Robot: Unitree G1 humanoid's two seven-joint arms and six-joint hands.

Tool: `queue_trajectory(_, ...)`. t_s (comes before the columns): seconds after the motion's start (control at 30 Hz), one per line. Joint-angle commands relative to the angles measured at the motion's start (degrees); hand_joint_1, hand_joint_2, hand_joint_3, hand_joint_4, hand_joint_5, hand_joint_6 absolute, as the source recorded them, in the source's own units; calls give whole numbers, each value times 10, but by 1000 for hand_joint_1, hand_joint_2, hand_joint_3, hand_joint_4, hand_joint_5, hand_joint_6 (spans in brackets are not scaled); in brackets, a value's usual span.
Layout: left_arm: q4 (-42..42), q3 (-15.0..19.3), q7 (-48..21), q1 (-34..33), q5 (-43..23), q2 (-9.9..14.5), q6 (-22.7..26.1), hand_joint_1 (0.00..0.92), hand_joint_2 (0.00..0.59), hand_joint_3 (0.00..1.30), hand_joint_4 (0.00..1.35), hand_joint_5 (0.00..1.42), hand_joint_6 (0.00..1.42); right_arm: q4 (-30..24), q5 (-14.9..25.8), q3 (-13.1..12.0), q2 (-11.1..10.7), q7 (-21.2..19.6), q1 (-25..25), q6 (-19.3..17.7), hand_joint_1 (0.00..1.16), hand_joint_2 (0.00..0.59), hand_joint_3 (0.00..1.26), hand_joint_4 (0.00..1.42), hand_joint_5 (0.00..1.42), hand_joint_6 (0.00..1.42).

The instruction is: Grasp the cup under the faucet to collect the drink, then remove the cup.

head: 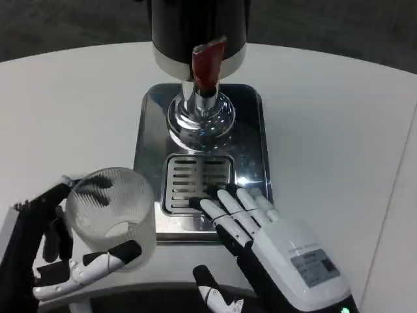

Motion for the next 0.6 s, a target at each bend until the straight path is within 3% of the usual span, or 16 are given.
queue_trajectory(0.03, 10, -7, 19, -30, 14, -12, 7, 599, 109, 968, 1080, 1210, 1331, -8, -6, -2, 4, -8, 10, 2, 320, 500, 114, 37, 0, 0)
queue_trajectory(0.2, 38, -11, 31, -70, 29, -13, 17, 597, 105, 974, 1080, 1210, 1335, -15, -9, -5, 9, -4, 19, 8, 322, 500, 117, 41, 0, 0)
queue_trajectory(0.6, 134, -60, 81, -171, 100, -5, 34, 595, 101, 982, 1080, 1223, 1337, -53, -16, -23, 9, -3, 55, 9, 331, 507, 131, 42, 1, 0)
